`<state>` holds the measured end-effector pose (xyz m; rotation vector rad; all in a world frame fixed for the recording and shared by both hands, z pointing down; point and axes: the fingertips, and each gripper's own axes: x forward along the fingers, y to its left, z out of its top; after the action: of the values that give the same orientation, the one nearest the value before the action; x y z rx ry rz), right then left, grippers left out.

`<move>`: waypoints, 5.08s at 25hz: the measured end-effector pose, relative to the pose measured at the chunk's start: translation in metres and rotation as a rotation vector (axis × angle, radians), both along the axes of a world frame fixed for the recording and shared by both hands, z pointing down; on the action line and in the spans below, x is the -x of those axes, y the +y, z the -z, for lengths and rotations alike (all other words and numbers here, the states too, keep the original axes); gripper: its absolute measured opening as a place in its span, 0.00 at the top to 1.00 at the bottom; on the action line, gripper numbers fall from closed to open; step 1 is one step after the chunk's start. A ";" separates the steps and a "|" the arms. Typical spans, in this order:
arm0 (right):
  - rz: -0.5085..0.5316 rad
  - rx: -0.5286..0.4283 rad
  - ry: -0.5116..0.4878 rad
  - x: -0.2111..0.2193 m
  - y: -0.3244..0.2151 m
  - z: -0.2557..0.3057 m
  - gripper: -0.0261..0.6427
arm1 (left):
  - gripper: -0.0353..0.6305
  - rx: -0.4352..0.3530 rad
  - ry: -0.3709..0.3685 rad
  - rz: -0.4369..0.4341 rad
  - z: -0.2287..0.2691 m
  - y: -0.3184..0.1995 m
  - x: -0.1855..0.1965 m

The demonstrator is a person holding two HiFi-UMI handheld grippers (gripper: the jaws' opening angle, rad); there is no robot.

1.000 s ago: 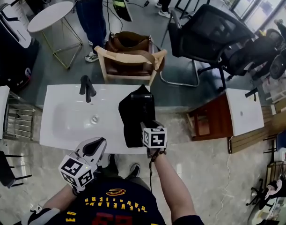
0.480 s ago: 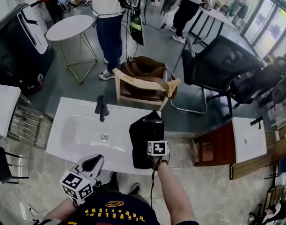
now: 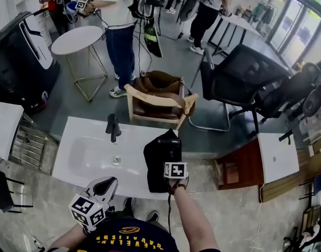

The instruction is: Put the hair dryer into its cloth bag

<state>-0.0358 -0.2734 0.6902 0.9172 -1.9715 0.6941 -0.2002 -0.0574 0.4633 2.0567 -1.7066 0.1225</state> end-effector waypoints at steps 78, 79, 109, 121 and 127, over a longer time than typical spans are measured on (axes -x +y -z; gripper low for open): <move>-0.248 0.073 -0.293 -0.168 0.263 0.066 0.63 | 0.94 0.502 -0.484 -1.008 -0.238 -0.077 -0.185; -0.247 0.072 -0.293 -0.169 0.263 0.066 0.63 | 0.94 0.497 -0.422 -0.972 -0.231 -0.081 -0.182; -0.196 0.071 -0.303 -0.151 0.246 0.067 0.63 | 0.90 0.366 -0.038 -0.809 -0.180 -0.081 -0.166; -0.250 0.124 -0.299 -0.148 0.246 0.050 0.63 | 0.90 0.332 -0.126 -0.830 -0.181 -0.067 -0.157; -0.277 0.125 -0.296 -0.153 0.249 0.049 0.63 | 0.90 0.328 -0.341 -0.951 -0.190 -0.061 -0.166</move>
<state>0.1174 -0.0249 0.6416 1.0703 -2.0457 1.1546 -0.0344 -0.1186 0.6538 2.4754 -0.6348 1.0146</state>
